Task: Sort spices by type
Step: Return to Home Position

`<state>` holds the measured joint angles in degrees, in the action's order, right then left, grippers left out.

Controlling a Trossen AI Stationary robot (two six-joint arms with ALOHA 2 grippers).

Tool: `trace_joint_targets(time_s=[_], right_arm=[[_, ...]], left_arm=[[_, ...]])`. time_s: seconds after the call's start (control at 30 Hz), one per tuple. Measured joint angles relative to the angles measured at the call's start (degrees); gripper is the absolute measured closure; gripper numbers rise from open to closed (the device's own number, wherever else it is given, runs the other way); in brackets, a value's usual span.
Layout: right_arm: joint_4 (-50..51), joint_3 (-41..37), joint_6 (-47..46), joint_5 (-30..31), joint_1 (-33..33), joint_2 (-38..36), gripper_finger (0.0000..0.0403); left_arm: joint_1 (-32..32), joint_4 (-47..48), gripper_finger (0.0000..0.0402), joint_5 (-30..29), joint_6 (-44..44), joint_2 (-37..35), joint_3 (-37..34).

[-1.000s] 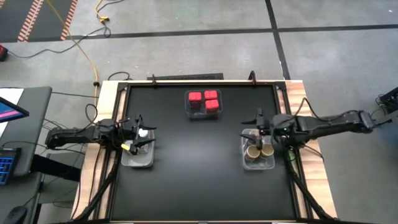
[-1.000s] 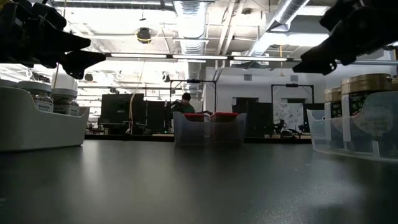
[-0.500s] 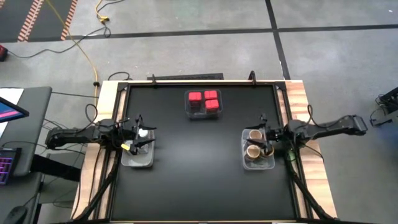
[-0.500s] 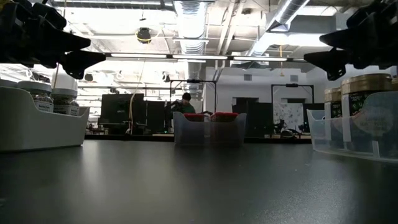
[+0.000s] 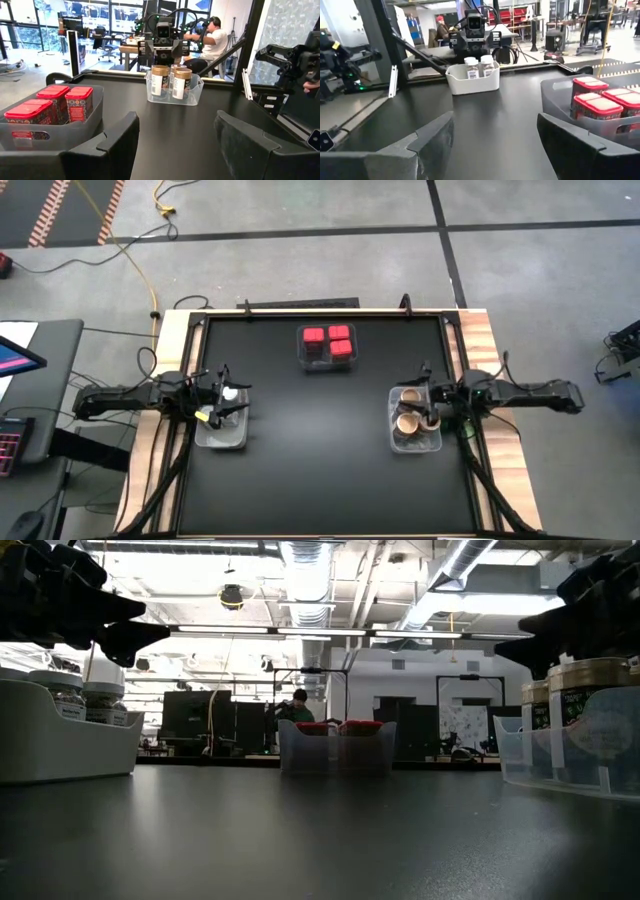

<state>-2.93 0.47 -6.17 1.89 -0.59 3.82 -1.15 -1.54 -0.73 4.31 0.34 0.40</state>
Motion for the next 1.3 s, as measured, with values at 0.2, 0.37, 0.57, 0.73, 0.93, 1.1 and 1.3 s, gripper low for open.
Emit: trace_joint_targets(time_s=[0.2,0.37,0.57,0.73,0.93,1.1,1.3], right_arm=[[1.1,0.0,-2.6,-0.3,2.0,-0.2,0.0090],[1.5,0.0,-3.2,-0.5,5.4,-0.2,0.0090],[1.7,0.0,-2.4,-0.5,5.7,-0.2,0.0090],[1.9,-0.1,-2.4,-0.5,4.0,-0.2,0.0090],[2.0,-0.1,-2.4,-0.5,3.7,-0.1,0.0090],[2.0,-0.1,-2.4,-0.5,3.7,-0.1,0.0090],[2.0,-0.1,-2.4,-0.5,3.7,-0.1,0.0090]], left_arm=[[0.0,0.0,0.0154,0.0,0.0,0.0,0.0],[0.0,0.0,0.0154,0.0,0.0,0.0,0.0],[0.0,0.0,0.0154,0.0,0.0,0.0,0.0],[0.0,0.0,0.0154,0.0,0.0,0.0,0.0],[0.0,0.0,0.0154,0.0,0.0,0.0,0.0],[0.0,0.0,0.0154,0.0,0.0,0.0,0.0],[0.0,0.0,0.0154,0.0,0.0,0.0,0.0]])
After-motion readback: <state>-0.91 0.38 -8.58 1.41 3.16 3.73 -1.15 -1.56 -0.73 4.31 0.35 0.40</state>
